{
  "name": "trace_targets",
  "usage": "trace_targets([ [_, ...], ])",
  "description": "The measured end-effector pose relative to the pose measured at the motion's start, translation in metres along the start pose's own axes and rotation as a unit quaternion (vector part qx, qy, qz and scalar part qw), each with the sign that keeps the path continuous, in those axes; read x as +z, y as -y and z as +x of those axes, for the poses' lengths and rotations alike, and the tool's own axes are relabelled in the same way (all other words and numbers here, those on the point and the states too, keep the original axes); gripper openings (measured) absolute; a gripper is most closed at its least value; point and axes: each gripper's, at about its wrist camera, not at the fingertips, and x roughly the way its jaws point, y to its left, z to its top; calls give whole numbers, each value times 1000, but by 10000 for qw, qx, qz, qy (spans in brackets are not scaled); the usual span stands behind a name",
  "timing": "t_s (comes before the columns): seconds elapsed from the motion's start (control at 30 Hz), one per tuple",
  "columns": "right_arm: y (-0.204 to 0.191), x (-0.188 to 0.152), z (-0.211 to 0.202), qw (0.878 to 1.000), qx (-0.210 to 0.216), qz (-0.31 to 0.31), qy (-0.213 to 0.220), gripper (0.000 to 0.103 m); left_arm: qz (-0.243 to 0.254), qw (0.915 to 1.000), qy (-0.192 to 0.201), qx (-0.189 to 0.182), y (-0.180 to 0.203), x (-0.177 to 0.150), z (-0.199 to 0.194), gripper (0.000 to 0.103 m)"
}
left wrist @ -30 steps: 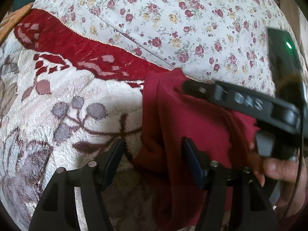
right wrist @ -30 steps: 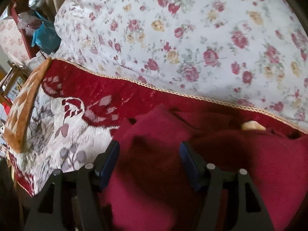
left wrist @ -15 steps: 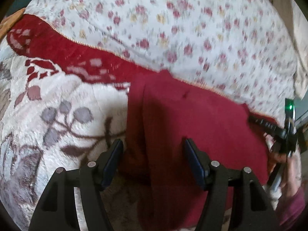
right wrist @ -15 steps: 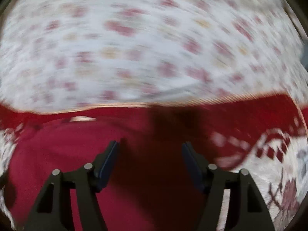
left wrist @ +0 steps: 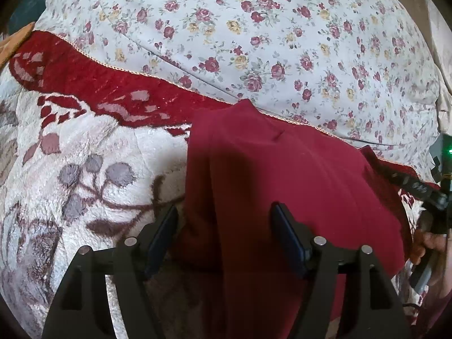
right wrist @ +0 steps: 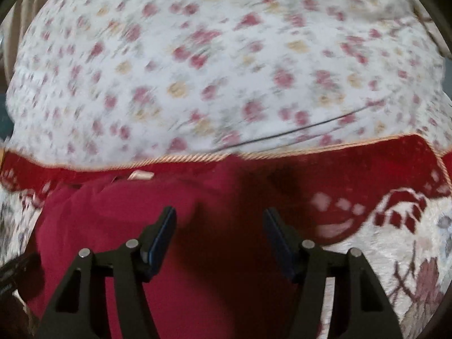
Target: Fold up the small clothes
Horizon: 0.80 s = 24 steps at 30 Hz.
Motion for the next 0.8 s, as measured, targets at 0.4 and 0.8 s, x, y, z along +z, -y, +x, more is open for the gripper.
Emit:
trace_targets([
  [0.4, -108, 13, 16, 9910, 996, -641, -618, 78, -598, 9974, -122, -378, -21, -17, -20, 49],
  [0.8, -281, -5, 80, 9518, 1467, -1960, -1846, 95, -697, 9963, -111, -497, -24, -24, -20, 49],
])
